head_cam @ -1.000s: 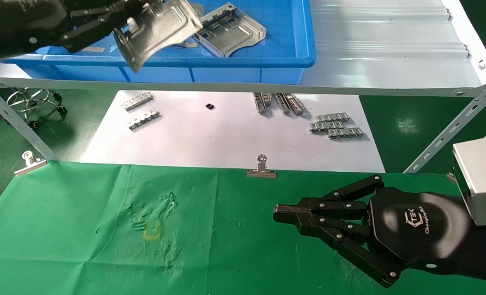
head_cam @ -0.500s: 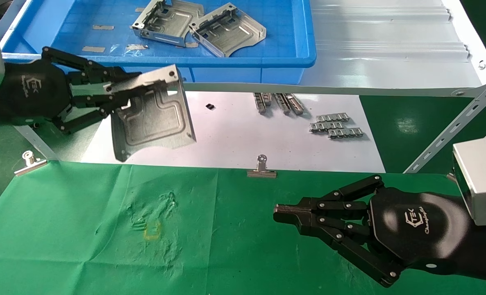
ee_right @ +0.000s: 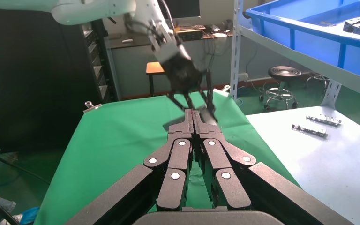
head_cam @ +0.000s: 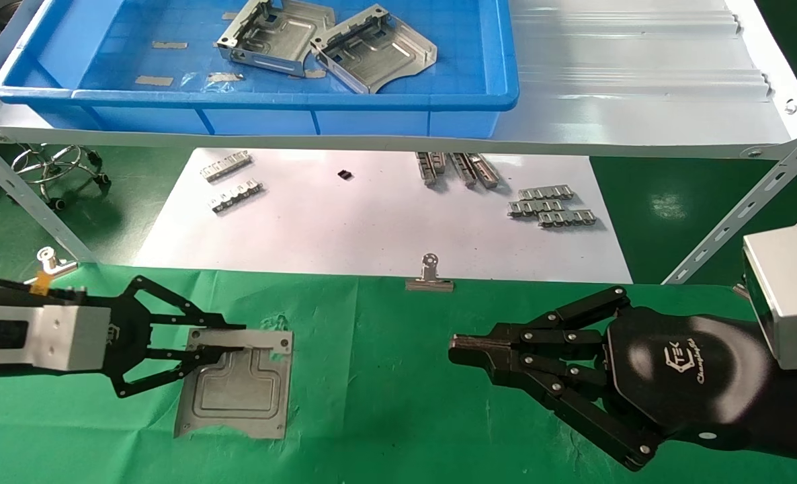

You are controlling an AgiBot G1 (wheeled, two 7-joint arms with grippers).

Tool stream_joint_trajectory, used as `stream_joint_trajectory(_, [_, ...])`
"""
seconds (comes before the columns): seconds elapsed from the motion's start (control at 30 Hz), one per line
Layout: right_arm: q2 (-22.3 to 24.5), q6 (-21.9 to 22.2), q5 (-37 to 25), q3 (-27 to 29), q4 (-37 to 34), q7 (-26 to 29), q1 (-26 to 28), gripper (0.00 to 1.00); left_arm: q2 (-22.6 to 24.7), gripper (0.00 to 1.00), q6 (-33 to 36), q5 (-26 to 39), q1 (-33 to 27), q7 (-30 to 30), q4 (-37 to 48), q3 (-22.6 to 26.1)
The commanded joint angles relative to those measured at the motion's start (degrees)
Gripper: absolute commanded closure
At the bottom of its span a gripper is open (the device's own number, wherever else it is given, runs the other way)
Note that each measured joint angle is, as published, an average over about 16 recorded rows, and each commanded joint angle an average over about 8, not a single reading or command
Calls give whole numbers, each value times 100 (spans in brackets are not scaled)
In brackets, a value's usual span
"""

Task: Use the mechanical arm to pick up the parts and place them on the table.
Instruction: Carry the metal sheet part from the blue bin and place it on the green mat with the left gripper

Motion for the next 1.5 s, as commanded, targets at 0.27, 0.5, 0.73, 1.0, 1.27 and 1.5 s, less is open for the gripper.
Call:
stream_joint_trajectory(0.27, [0,0,0,0,0,0,0,100,492,100,-50,451,-26,817,979,369])
stream_joint_trajectory(0.5, [0,0,0,0,0,0,0,100,793,100,-30,507,-116,1260,1523,464])
stream_joint_trajectory(0.73, [0,0,0,0,0,0,0,100,981,100,-42,580,-155,1676,2002,559])
stream_joint_trajectory(1.0, [0,0,0,-1,0,0,0,100,1140,100,-191,656,-189,2100,2526,622])
stream_joint_trajectory(1.27, [0,0,0,-1,0,0,0,100,1274,28,-424,625,-220,2256,2959,593])
stream_joint_trajectory(1.5, [0,0,1,-1,0,0,0,100,1328,0,-525,589,-239,2329,3143,566])
